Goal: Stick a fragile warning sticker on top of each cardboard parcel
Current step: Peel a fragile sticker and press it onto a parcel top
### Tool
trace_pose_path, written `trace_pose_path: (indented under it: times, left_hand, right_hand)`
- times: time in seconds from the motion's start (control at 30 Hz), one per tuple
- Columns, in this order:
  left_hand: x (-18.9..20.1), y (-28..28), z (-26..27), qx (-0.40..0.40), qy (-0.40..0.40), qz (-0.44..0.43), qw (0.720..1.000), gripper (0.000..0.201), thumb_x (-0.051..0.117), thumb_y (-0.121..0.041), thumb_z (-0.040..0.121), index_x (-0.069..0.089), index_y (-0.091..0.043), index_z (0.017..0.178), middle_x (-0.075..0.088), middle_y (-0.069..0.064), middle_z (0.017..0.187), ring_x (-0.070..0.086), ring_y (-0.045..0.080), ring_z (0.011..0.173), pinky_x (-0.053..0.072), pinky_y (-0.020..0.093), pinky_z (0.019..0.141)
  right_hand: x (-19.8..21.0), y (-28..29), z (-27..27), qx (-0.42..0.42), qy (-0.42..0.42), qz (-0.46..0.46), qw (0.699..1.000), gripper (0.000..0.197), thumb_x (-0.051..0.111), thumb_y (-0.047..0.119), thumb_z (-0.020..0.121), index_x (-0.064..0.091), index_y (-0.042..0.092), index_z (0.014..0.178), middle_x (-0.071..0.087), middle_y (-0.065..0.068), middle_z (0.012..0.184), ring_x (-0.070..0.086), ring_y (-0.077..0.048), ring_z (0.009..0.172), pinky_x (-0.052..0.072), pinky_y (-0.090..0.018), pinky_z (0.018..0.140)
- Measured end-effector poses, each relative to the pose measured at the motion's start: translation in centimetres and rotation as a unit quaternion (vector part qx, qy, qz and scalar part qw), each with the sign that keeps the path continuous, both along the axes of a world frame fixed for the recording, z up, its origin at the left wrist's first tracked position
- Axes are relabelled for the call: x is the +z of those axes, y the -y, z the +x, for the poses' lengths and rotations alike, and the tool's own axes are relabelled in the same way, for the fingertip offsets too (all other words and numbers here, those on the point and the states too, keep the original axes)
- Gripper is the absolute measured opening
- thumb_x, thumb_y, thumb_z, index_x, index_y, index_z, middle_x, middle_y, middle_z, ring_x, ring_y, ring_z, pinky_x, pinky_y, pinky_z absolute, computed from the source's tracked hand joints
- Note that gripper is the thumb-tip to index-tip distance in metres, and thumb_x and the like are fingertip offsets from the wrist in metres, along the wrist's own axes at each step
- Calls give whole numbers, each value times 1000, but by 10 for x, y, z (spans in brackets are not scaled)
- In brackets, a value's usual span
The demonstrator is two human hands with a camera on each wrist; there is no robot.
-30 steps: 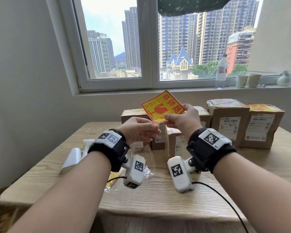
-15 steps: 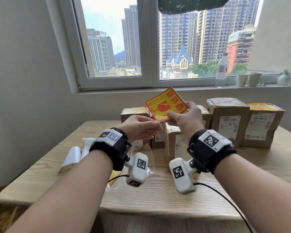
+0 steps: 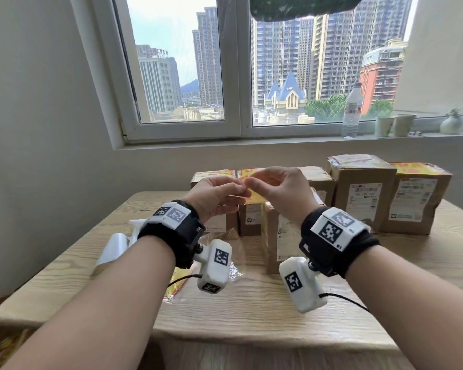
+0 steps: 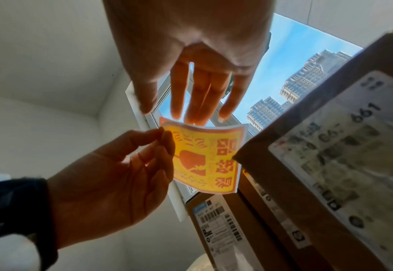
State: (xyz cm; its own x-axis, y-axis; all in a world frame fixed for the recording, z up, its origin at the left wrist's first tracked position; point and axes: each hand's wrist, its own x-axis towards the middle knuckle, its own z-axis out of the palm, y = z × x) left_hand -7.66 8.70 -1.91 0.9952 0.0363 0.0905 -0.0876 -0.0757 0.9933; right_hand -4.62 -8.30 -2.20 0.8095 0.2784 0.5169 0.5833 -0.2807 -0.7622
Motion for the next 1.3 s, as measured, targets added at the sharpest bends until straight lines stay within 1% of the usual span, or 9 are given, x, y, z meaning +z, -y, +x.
trace_pose_path:
  times: [0.1,0.27,0.47,0.67,0.77,0.9,1.03,1.13,1.3]
  left_hand:
    - [3,-1,0,-1,3,13,1000,13,68,-10,84,67,-7,97,71,2,81,67,9,70,56,22,67]
    - [7,-7,-3,6,-14,8,1000,8,64,-6,80,62,-11,75,69,2,76,68,12,68,55,23,61]
    - [8,-55,-6,194,-59,-60,977,17,45,-10,86,50,-12,69,57,1,66,60,8,46,43,20,52]
    - [-18,-133,-17,329,-125,-41,935,16,41,-8,84,49,-9,70,65,0,48,56,16,59,43,23,54]
    - [-37,-157,-16,363,-145,-37,920,20,38,-5,87,48,-6,70,65,6,61,59,14,48,46,21,48]
    - [-67,-172,-6,382,-163,-25,910,20,41,-3,89,53,1,73,62,5,41,57,10,30,49,18,35]
    - [-85,-168,7,350,-162,-4,923,13,47,1,92,54,-1,81,64,17,66,60,12,33,52,22,40]
    - [-88,-161,11,327,-156,12,932,15,54,7,89,50,-4,80,61,19,69,59,15,36,50,21,40]
    - [-66,-142,16,364,-89,80,924,18,70,-4,81,57,-6,93,64,12,78,62,19,58,51,27,50]
  right_hand:
    - [1,-3,2,14,-17,-5,1000,14,75,34,80,78,22,88,76,8,85,70,-5,84,57,-30,83]
    - [3,-4,12,-34,-49,45,997,10,70,25,87,76,17,88,71,5,77,62,-4,64,50,-24,64]
    - [19,-13,16,-38,-120,153,980,13,56,12,96,61,12,84,64,-5,58,55,-12,41,50,-26,45]
    - [15,-39,22,-20,-137,162,977,10,53,17,99,61,13,100,73,-9,73,65,-16,49,56,-33,57]
    - [9,-54,26,2,-139,159,977,9,54,17,98,62,15,97,75,-9,84,71,-23,61,55,-35,60]
    - [3,-65,32,7,-135,159,978,16,55,15,96,66,13,84,75,-11,83,74,-25,71,60,-39,69]
    - [-3,-67,38,-4,-131,176,976,25,61,28,93,69,11,76,75,-13,79,74,-25,68,60,-37,66]
    - [-6,-64,39,-8,-116,138,984,8,72,14,85,69,15,78,74,-10,83,74,-19,72,61,-36,71]
    - [-8,-58,44,-4,-114,122,986,15,74,7,83,67,19,77,75,-9,87,74,-22,80,60,-36,73]
